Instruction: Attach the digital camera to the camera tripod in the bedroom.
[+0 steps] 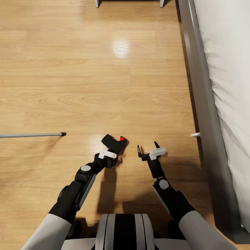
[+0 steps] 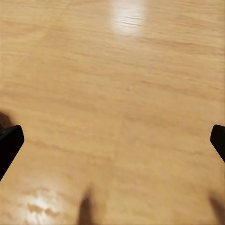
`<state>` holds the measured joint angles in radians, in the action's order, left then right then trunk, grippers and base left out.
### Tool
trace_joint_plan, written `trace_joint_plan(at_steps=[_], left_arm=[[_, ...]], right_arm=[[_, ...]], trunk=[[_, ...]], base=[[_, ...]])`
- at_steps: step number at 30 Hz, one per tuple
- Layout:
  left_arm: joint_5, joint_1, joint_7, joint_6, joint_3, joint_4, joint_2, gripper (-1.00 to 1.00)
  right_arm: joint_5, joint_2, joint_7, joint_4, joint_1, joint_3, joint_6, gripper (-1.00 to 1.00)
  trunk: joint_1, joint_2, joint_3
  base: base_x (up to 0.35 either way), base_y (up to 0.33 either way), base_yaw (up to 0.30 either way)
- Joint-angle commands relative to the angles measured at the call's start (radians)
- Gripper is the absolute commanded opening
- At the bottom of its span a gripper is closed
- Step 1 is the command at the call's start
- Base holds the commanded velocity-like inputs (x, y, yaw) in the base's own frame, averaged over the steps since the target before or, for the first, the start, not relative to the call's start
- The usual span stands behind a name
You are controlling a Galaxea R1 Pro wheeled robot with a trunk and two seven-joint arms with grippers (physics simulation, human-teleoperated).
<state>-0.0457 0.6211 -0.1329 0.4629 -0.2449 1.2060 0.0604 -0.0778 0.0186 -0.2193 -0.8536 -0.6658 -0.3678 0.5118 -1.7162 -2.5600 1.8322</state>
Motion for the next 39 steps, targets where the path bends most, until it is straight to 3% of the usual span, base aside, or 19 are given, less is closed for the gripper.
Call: trace_joint_plan(at_steps=[1,17,18,39], left_arm=[[-0.005,0.0,-0.003,0.005,0.001,0.001,0.001,1.0],[-0.005,0.0,0.005,0.004,0.001,0.001,0.031,1.0],[-0.005,0.001,0.005,0.003,0.001,0.001,0.031,-1.0],[-0.005,0.001,0.005,-0.018,0.001,-0.021,0.045,-1.0]], right_arm=[[-0.008,0.0,-0.009,0.001,0.0,-0.002,0.001,1.0],[-0.008,0.0,-0.009,0.001,0.0,-0.002,0.001,1.0],[-0.008,0.0,-0.009,0.001,-0.001,-0.002,0.001,1.0],[-0.008,0.0,-0.009,0.001,0.0,-0.002,0.001,1.0]], trunk=[[0.0,0.0,0.0],[0.0,0.0,0.0],[0.0,0.0,0.0],[0.0,0.0,0.0]], base=[[0.0,0.0,0.0],[0.0,0.0,0.0],[0.0,0.0,0.0],[0.0,0.0,0.0]])
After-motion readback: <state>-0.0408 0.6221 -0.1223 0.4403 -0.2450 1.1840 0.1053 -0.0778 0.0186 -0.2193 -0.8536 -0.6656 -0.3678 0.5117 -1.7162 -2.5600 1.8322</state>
